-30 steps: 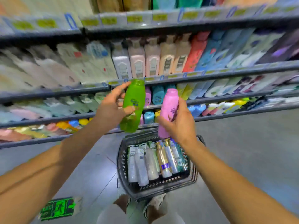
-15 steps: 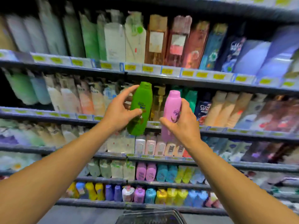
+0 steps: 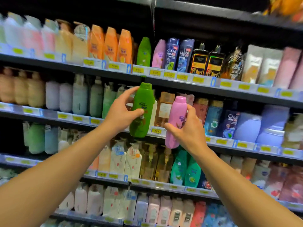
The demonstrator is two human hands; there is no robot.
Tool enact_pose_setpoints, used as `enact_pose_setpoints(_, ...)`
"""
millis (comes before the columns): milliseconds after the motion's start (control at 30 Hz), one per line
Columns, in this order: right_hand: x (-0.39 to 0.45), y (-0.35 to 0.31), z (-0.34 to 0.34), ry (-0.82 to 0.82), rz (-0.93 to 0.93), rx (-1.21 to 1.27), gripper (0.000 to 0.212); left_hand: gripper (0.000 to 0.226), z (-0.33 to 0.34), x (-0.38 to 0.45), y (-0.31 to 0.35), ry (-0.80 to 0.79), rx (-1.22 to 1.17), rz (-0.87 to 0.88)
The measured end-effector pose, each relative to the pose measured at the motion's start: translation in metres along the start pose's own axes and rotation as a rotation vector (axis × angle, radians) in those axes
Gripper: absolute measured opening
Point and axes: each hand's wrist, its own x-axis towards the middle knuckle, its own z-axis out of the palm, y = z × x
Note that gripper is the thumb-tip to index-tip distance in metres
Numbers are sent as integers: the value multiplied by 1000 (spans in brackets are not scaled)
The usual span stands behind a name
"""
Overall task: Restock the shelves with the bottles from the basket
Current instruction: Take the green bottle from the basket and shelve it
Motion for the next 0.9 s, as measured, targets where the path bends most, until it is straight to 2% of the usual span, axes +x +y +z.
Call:
enact_pose_setpoints(333,102,-43,25,166,-54,0,71,67,-50,84,-31,22,-49,101)
enact_pose_setpoints(600,204,-105,27,340,-130,107,76,70,-71,146,-51,4,-98,165)
enact_pose_setpoints(733,241,-117,34,427,-122,77,80,71,-72,166,-55,-11,-151,182)
enact_pose_setpoints(900,264,-112,56,481,-75,-15,73,69,-71,183,-58,-37,-182,225)
